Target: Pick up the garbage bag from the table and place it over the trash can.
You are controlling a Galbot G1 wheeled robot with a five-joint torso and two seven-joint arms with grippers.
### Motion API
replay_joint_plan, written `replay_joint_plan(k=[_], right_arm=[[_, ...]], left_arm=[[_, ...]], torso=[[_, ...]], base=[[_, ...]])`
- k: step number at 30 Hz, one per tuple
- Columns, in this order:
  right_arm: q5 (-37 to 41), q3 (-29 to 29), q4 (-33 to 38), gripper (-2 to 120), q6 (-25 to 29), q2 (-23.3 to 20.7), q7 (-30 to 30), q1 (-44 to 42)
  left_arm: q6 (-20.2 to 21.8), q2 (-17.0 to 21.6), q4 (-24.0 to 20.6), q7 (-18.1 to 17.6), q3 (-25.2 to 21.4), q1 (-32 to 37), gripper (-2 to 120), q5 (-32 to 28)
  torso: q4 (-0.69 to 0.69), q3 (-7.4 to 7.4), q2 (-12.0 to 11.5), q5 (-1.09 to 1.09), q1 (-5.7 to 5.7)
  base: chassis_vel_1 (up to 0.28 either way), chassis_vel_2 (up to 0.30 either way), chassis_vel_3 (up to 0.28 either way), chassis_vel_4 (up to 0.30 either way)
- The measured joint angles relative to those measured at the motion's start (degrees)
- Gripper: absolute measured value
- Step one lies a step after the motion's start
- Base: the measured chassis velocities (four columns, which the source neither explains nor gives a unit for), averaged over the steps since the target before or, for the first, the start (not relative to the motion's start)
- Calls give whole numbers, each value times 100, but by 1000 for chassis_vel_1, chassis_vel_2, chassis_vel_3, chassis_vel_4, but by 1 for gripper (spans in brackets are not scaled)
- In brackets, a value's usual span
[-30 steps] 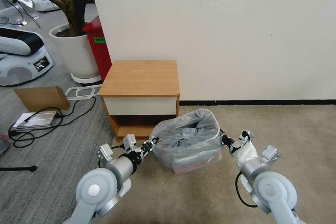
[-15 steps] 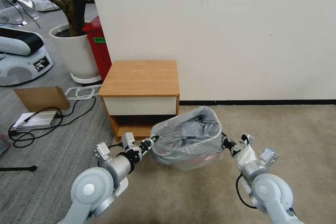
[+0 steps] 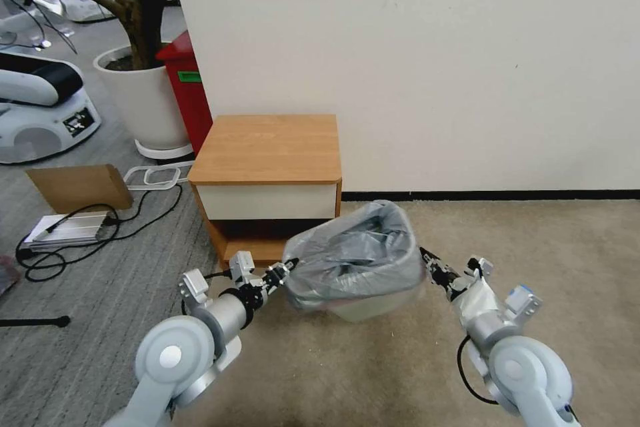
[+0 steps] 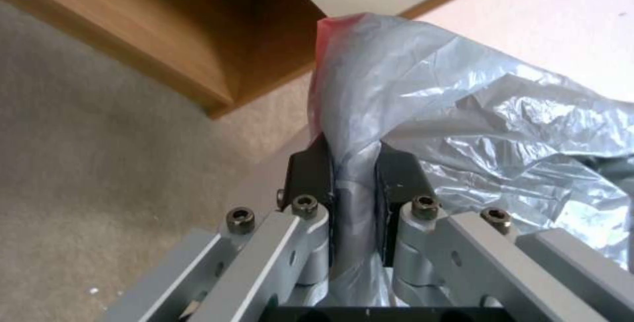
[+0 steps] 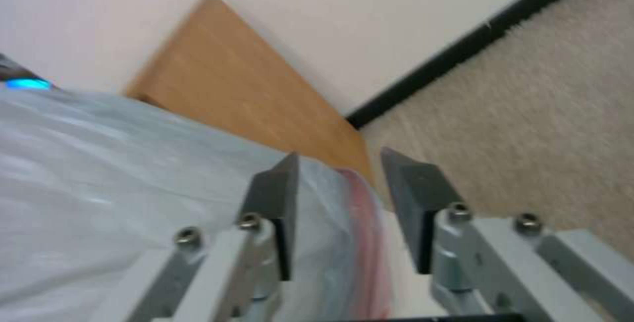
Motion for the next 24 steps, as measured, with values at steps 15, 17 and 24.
replay_joint_plan(k=[15, 17, 24], right_arm=[[-800, -356, 1375, 83, -396, -1395, -543, 597], [-1108, -467, 1386, 80, -410, -1528, -722, 627], [-3728, -2077, 1135, 53, -83, -2259, -2023, 1232]], left_arm=[[128, 370, 307, 363, 898, -118, 9, 2501], [144, 403, 284, 371, 989, -141, 9, 2687], [269, 633, -26, 387, 1487, -149, 9, 3590]], torso=[[0, 0, 0, 0, 0], [0, 0, 0, 2, 0], [0, 0, 0, 1, 0]], base=[[0, 0, 0, 0], [0, 0, 0, 0], [0, 0, 0, 0]])
